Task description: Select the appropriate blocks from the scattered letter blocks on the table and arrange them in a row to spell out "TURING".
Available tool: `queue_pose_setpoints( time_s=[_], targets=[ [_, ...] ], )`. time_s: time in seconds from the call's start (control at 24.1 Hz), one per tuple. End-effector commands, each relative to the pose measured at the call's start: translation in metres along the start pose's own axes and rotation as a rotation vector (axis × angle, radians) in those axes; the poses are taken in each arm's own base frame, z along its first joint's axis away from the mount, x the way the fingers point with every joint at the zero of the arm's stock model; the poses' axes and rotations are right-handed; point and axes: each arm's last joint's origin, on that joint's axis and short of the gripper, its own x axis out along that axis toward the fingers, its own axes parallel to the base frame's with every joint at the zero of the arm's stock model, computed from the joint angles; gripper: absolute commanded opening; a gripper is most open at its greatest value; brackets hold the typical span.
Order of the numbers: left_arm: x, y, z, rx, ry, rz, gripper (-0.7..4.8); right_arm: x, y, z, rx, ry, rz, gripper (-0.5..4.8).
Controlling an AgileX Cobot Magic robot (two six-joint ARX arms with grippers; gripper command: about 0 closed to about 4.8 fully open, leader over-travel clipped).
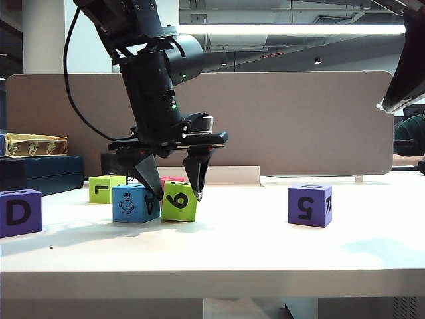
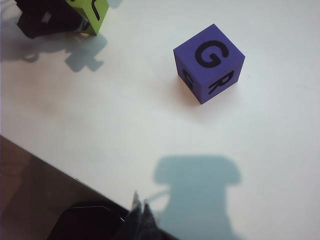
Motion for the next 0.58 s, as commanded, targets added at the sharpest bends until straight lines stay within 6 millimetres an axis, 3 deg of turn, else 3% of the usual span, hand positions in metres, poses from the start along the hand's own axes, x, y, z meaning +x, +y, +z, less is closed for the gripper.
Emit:
queue_pose_setpoints(
  time_s=[0.04, 0.58],
  targets=[
    [-0.016, 0.000, 0.012, 0.025, -0.033, 0.063, 3.41, -0.002, 0.000, 0.002, -0.006, -0.016, 0.001, -0.01],
    [-0.031, 0.000, 0.026, 0.043, -0.081, 0.084, 3.41, -0.002, 0.000, 0.002, -0.006, -0.017, 0.000, -0.01]
  ],
)
